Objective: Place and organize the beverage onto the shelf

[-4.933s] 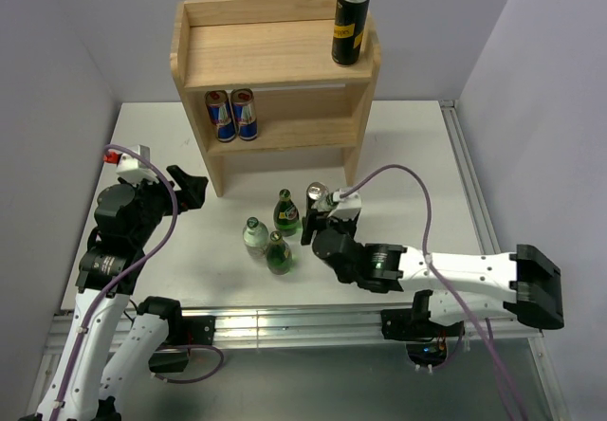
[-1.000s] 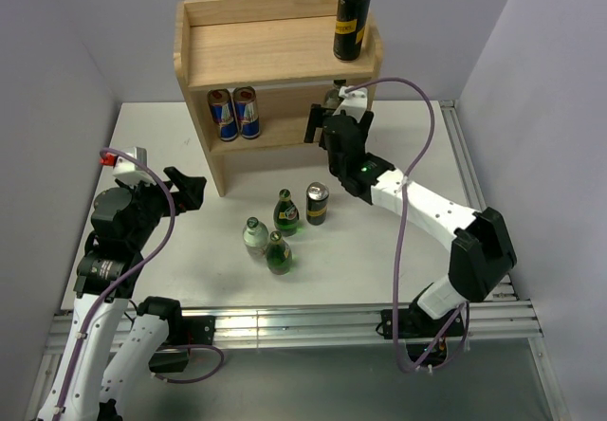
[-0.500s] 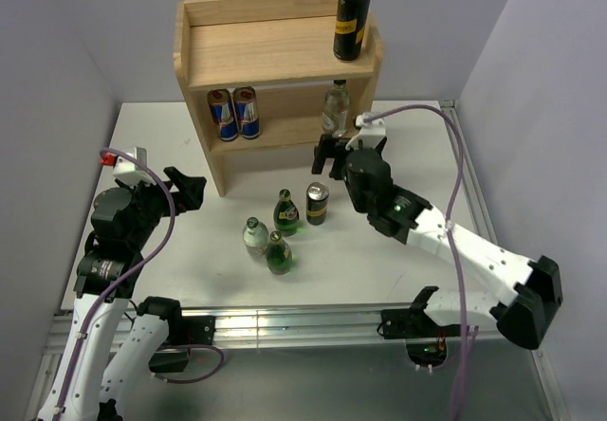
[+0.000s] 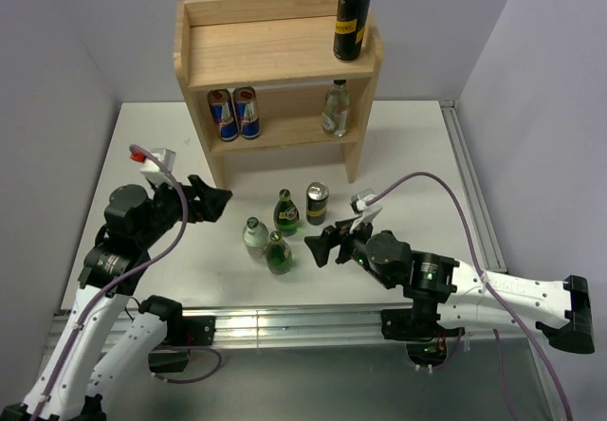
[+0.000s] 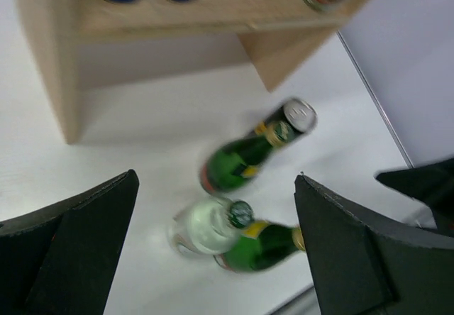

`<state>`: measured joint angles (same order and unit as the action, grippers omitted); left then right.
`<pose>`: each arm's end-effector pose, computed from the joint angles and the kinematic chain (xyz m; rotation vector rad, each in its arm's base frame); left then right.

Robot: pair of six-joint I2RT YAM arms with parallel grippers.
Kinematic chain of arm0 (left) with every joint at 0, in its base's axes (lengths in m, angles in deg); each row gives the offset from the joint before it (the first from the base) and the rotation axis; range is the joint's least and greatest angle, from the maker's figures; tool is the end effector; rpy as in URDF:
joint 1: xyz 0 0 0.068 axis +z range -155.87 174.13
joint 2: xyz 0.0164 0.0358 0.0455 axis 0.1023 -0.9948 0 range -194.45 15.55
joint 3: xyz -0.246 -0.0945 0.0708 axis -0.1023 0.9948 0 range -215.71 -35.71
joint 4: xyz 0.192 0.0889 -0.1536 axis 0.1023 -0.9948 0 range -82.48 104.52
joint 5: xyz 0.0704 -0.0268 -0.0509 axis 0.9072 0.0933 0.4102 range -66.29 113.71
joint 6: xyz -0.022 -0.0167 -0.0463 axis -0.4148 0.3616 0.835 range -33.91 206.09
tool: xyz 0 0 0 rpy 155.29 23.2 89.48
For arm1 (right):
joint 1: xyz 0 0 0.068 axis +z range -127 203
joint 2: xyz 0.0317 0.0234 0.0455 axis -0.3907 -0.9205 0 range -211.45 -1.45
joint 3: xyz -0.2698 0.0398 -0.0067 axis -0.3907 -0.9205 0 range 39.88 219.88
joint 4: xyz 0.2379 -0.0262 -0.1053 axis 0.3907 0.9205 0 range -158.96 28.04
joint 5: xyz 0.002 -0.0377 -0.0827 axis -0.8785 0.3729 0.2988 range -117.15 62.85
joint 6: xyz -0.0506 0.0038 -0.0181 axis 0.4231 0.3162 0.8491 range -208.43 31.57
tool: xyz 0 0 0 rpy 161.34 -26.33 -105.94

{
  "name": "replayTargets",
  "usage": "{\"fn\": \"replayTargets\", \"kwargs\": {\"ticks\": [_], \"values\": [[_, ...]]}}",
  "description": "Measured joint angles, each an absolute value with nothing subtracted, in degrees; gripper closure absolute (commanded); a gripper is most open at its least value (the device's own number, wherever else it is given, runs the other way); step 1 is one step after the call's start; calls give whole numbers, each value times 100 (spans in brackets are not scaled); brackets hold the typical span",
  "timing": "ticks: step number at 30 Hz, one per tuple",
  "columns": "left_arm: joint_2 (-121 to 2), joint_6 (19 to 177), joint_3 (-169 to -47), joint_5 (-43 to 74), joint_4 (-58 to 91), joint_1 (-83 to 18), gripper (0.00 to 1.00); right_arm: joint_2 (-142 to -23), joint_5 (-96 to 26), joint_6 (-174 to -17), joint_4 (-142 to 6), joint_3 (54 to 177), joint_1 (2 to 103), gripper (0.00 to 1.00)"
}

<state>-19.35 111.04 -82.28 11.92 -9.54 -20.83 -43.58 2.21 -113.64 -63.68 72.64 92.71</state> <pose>0.1310 -0.0426 0.3495 -0.0081 1.8344 -0.6793 0.0778 0.1603 0.2834 -0.3471 1.8181 0.7108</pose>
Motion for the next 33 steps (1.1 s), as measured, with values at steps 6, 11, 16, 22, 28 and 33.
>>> {"fn": "replayTargets", "kwargs": {"ticks": [6,11,16,22,28,33], "values": [[-2061,11482,-8193,1597,-1063,-3578,1,-4050,420,-11729,-6217,6993,9431,0],[-2118,12059,-7920,2648,-1039,-4678,1,-4037,510,-11873,-6206,6896,9498,0],[-2418,12472,-7826,3828,-1037,-5445,1,-4017,472,-11904,-6219,6851,9636,0],[-2610,12643,-7821,4812,-993,-5746,1,-4524,372,-11930,-6567,6770,10218,0],[-2706,12612,-7944,5205,-1072,-5751,1,-5831,363,-12144,-7085,6700,10792,0],[-2739,12485,-8272,5299,-1244,-5757,1,-7082,367,-12315,-7729,6645,10801,0]]}}
